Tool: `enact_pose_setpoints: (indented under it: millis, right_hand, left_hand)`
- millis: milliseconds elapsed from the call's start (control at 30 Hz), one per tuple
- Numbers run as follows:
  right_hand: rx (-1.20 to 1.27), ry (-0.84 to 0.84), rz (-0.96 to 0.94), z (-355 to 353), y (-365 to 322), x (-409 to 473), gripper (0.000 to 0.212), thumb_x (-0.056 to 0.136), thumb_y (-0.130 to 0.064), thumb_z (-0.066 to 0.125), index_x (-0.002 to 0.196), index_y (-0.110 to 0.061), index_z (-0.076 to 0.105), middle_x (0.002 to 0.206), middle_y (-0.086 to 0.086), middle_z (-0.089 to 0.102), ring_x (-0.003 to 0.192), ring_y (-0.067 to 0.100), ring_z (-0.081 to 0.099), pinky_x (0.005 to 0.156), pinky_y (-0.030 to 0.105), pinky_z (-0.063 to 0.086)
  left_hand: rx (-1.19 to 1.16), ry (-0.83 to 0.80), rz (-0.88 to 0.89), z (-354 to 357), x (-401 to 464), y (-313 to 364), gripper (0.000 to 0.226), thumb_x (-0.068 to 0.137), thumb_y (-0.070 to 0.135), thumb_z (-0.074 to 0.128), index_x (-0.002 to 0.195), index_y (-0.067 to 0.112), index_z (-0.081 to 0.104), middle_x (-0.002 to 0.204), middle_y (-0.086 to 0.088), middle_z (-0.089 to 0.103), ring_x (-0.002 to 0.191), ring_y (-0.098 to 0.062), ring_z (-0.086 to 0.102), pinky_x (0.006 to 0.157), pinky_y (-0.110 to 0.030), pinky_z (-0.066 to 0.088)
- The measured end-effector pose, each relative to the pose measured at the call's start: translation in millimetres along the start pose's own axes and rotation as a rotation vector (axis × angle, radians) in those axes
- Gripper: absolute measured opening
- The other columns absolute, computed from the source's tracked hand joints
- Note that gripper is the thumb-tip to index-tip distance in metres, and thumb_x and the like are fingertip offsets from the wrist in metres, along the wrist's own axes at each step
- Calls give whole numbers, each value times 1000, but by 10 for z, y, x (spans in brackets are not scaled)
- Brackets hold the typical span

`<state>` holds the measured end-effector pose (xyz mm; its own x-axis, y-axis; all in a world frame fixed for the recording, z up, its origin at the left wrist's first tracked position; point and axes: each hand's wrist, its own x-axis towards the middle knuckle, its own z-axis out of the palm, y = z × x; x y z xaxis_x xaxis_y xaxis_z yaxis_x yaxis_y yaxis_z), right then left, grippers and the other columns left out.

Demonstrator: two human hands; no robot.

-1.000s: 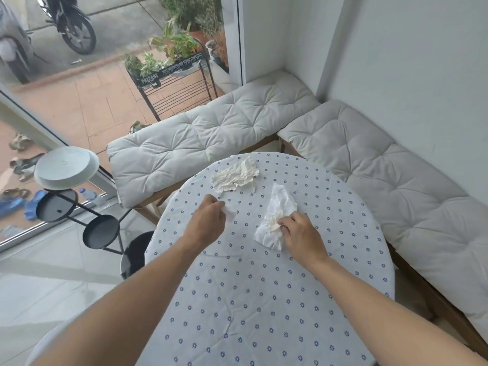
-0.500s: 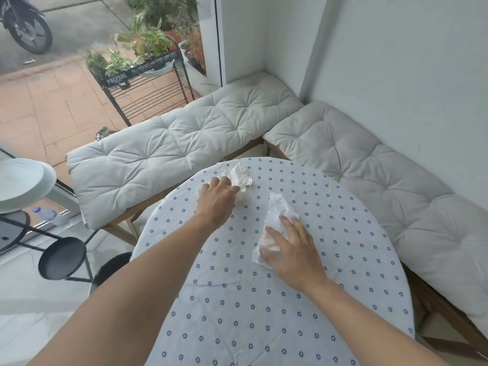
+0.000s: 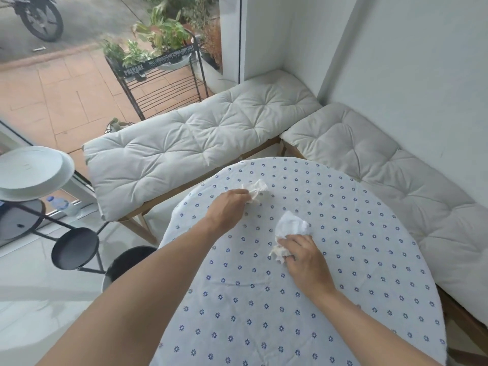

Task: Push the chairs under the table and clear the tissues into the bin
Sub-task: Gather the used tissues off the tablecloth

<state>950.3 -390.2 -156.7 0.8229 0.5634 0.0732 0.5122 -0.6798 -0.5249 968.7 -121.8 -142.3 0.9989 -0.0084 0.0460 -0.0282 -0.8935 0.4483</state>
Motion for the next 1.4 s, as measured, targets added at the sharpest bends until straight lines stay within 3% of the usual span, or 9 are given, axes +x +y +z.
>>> enact_pose_setpoints:
  millis: [133, 300, 500, 667, 900, 1100, 1200, 1300, 1400]
  right_hand:
    - [37, -14, -6, 137, -388, 188, 46, 79, 13, 66, 118, -11, 73, 115, 5, 71, 108, 25, 62, 85, 31, 51]
    - [89, -82, -113, 454, -1077, 429, 51, 77, 15, 62, 121, -9, 72, 116, 6, 70, 110, 28, 62, 84, 43, 58]
    - [117, -167, -264, 1184, -2056, 633, 51, 76, 13, 62, 120, -10, 72, 113, 4, 71, 108, 28, 61, 80, 44, 60]
    - [120, -229, -352, 1873, -2821, 710, 43, 83, 8, 62, 118, -13, 70, 108, 5, 72, 101, 26, 60, 80, 37, 56]
    - [5, -431, -260, 3062, -3251, 648, 31, 89, -3, 57, 115, -17, 68, 113, 5, 70, 106, 28, 59, 85, 43, 55]
    - [-181, -584, -256, 4133, -3069, 585, 19, 88, -5, 55, 101, -16, 63, 99, 4, 65, 97, 28, 57, 71, 37, 50]
    - [-218, -597, -232, 4488, -2927, 552, 17, 81, 2, 55, 84, -14, 56, 80, 0, 53, 80, 30, 53, 56, 34, 35]
    - [-274, -654, -241, 4731, -2794, 575, 18, 83, 0, 55, 92, -15, 54, 87, 4, 60, 89, 31, 55, 63, 36, 35]
    - [-331, -713, -234, 4840, -2708, 603, 18, 88, -8, 58, 104, -17, 54, 100, 8, 65, 98, 33, 58, 67, 37, 36]
  left_hand:
    - [12, 88, -13, -271, -418, -364, 44, 89, -12, 53, 123, 9, 72, 119, -10, 74, 99, -37, 70, 77, -49, 59]
    - [71, 115, -112, -657, -1128, -1050, 32, 90, -12, 55, 112, 1, 74, 116, -12, 75, 96, -37, 71, 75, -50, 60]
    - [103, 101, -276, -1029, -2157, -1846, 26, 86, -13, 60, 101, 2, 77, 112, -14, 74, 95, -37, 70, 78, -48, 59]
    - [100, 79, -414, -1092, -2885, -2485, 34, 92, -11, 52, 115, 1, 74, 114, -17, 73, 94, -40, 70, 81, -50, 58]
    - [21, 86, -603, -480, -3447, -3163, 27, 92, -5, 54, 108, 6, 73, 99, -13, 68, 86, -39, 63, 67, -40, 50]
    - [-71, 62, -639, 459, -3640, -3712, 20, 90, -3, 56, 98, 7, 71, 93, -12, 67, 82, -38, 60, 67, -42, 49]
    - [-145, 28, -648, 856, -3630, -3907, 12, 94, 4, 56, 96, 6, 68, 95, -11, 65, 86, -34, 59, 72, -43, 49]
    - [-178, -22, -632, 1208, -3574, -4057, 11, 94, 7, 57, 92, 3, 66, 95, -15, 66, 91, -38, 60, 79, -49, 51]
    - [-191, -107, -644, 1407, -3554, -4057, 15, 94, 11, 56, 101, 7, 69, 104, -13, 70, 98, -37, 63, 85, -50, 52]
